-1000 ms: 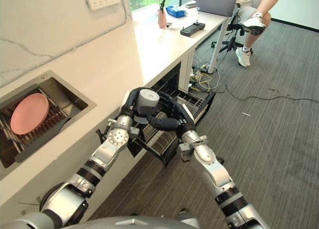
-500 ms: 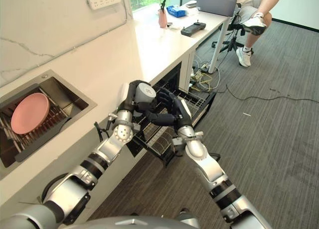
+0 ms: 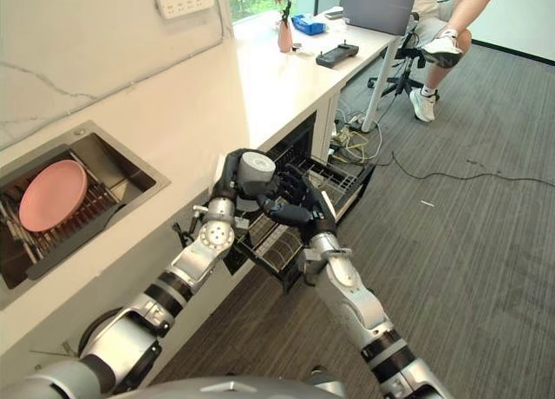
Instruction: Place the dishes in the dishwasher.
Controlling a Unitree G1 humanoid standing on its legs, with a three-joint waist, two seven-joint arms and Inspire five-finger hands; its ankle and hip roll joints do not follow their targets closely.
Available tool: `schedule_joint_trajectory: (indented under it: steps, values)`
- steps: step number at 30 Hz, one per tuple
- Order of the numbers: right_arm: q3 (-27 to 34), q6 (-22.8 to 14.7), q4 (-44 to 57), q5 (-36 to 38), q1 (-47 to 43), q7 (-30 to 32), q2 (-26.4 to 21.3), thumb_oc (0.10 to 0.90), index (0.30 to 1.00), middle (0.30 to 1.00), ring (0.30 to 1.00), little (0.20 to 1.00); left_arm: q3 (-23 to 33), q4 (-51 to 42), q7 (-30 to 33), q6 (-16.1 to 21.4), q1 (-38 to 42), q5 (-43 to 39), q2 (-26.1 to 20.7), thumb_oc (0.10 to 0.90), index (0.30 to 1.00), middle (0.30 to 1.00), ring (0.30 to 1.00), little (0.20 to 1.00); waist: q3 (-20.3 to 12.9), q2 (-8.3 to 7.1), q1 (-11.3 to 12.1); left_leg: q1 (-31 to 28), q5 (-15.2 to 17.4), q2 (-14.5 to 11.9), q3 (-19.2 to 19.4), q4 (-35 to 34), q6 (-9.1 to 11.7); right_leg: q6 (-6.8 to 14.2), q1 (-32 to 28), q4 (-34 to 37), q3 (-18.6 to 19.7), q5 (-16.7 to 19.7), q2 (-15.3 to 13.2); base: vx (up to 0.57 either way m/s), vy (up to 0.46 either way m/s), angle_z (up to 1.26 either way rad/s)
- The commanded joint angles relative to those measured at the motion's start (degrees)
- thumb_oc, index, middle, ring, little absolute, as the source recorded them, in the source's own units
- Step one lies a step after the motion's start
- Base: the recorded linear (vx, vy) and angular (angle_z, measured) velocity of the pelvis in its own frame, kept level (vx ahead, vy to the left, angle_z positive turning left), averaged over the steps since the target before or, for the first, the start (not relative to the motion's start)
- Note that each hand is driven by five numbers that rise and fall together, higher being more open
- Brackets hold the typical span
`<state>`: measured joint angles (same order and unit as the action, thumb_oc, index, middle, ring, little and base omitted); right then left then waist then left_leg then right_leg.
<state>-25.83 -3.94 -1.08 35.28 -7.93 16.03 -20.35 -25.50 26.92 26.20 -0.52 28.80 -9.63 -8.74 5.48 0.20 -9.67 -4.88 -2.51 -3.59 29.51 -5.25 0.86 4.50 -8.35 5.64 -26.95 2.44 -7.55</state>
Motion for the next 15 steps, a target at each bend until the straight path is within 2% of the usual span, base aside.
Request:
schedule_joint_trajectory:
  steps: [1, 7, 15]
  values:
    - [6.5, -2.2, 0.6, -11.4, -8.1, -1.5, 1.4, 0.800, 0.900, 0.900, 0.900, 0.900, 0.9, -3.3, -2.8, 8.7, 7.7, -8.9, 2.6, 0.400, 0.300, 0.300, 0.300, 0.300, -3.1, 0.11, 1.0, -7.7, 2.6, -2.1, 3.9, 0.5, 4.0, 2.8, 1.0, -0.6, -1.6, -3.0, -1.1, 0.00, 0.000, 0.00]
    - [8.0, 0.7, -4.2, -21.0, -8.7, -1.8, -0.2, 0.800, 0.900, 0.900, 0.900, 0.900, 4.2, -5.4, -4.4, 8.8, 11.0, -14.3, 1.2, 0.400, 0.300, 0.300, 0.300, 0.300, -2.9, 0.53, 1.1, -7.8, 2.7, -2.2, 3.4, 0.5, 3.9, 2.8, 0.7, -0.6, -1.6, -3.3, -1.2, 0.00, 0.000, 0.00]
    - [6.7, 1.5, -7.5, -22.9, -10.1, -3.2, 0.7, 0.800, 0.900, 0.900, 0.900, 0.900, 4.5, -6.4, -5.7, 8.7, 13.7, -16.2, 1.7, 0.400, 0.300, 0.300, 0.300, 0.300, -2.7, 0.83, 1.1, -7.7, 2.6, -2.4, 2.9, 0.5, 4.0, 2.8, 0.4, -0.6, -1.9, -3.5, -1.2, 0.00, 0.000, 0.00]
